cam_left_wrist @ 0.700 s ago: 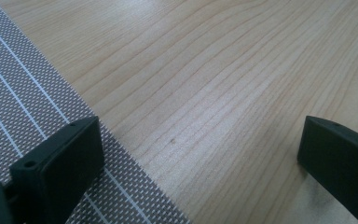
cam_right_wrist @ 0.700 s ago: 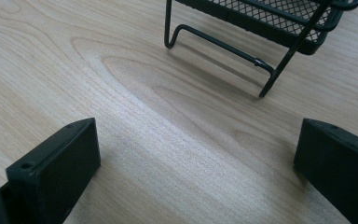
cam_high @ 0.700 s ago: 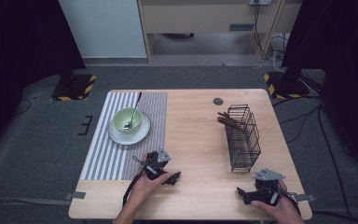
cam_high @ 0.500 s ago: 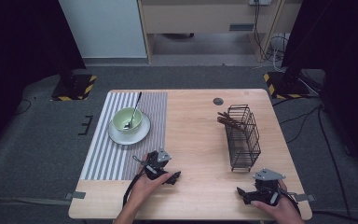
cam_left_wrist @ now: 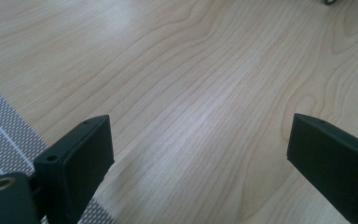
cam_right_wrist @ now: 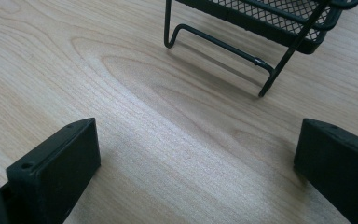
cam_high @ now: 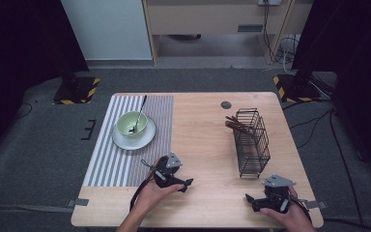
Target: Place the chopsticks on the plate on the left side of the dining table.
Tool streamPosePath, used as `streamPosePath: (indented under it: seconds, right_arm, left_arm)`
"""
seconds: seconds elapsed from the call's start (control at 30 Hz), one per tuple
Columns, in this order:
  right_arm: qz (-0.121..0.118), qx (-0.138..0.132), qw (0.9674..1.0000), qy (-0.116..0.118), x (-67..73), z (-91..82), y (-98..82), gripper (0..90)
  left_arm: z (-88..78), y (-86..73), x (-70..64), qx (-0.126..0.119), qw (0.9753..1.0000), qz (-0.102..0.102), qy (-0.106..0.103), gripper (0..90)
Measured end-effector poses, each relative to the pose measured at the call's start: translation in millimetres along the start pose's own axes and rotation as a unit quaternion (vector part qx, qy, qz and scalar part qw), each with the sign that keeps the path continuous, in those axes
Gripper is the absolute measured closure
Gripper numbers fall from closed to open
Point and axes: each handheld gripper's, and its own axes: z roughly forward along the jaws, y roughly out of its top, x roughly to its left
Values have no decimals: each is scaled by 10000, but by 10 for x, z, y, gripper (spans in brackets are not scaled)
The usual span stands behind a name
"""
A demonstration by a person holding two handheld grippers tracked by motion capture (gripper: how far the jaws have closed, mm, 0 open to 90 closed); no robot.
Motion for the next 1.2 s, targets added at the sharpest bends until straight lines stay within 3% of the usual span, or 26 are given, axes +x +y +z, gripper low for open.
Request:
streamPosePath:
  seconds: [0.37,0.63,0.83,1.07,1.2]
  right_arm:
    - [-3,1,10000,-31,-37,-3,-4,4]
    - [24,0,10000,-26,-58,-2,-2,4]
    - [16,-10,10000,-36,-78,-2,-3,4]
    - [24,-3,10000,-42,-82,-2,-2,4]
    - [31,-3,10000,-45,-82,-3,-3,4]
  left_arm:
    - [11,245,-46,-46,9997,240,-59,77]
    - [11,520,14,-191,9997,143,-74,95]
    - [-7,713,106,-396,9991,-111,-99,124]
    - [-72,922,213,-487,9984,-147,-237,217]
    - [-139,1067,265,-667,9969,-71,-409,282]
